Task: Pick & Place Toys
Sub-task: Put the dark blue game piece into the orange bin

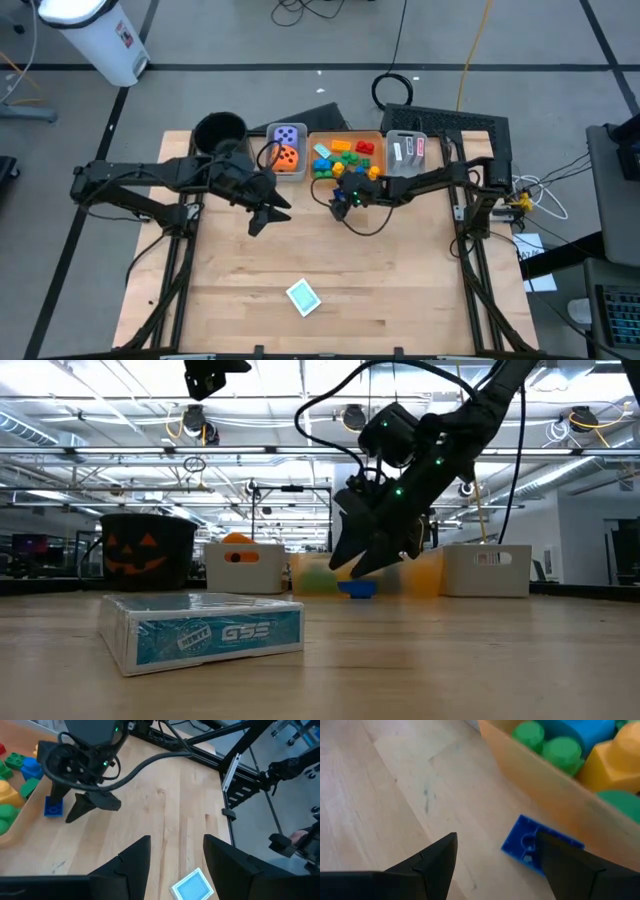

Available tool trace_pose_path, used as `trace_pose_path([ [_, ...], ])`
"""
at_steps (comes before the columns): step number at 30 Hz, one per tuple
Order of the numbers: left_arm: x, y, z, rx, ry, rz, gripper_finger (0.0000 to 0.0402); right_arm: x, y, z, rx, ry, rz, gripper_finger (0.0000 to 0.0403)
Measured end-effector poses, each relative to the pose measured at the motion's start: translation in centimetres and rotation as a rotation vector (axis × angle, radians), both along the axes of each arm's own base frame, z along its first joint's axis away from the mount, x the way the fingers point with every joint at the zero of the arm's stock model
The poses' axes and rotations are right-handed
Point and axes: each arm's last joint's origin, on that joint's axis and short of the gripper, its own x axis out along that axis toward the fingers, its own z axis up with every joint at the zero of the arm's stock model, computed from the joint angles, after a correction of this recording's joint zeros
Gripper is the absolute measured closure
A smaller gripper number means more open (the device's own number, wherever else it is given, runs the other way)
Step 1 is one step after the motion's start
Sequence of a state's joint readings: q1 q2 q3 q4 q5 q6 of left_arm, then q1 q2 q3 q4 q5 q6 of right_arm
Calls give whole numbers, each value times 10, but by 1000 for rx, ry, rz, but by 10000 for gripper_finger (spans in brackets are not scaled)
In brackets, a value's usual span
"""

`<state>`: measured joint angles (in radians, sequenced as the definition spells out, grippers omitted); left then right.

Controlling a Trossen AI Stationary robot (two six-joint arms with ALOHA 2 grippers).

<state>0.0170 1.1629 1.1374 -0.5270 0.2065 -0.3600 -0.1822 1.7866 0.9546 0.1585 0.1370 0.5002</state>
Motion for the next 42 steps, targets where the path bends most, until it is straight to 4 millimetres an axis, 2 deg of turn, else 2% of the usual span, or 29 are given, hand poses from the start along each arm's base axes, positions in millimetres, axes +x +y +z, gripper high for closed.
trace_pose_path([
  [14, 0, 1, 0, 38, -2, 16, 215, 4, 20, 3, 339, -69, 184, 145],
  [19, 0, 1, 0, 39, -1, 16, 215, 7, 22, 20, 314, -182, 236, 145],
  [24, 0, 1, -1, 54, -1, 14, 215, 5, 18, 53, 216, -329, 249, 145],
  [27, 0, 2, -1, 66, 0, 36, 215, -5, 17, 68, 67, -301, 263, 145],
  [31, 0, 2, -1, 76, -1, 44, 215, -25, 20, 72, -88, -96, 229, 145],
  [36, 0, 2, 0, 80, -5, 44, 215, -42, 19, 64, -83, 97, 140, 145],
  [42, 1, 4, -1, 120, -6, 69, 215, -41, 16, 55, -31, 130, 82, 145],
])
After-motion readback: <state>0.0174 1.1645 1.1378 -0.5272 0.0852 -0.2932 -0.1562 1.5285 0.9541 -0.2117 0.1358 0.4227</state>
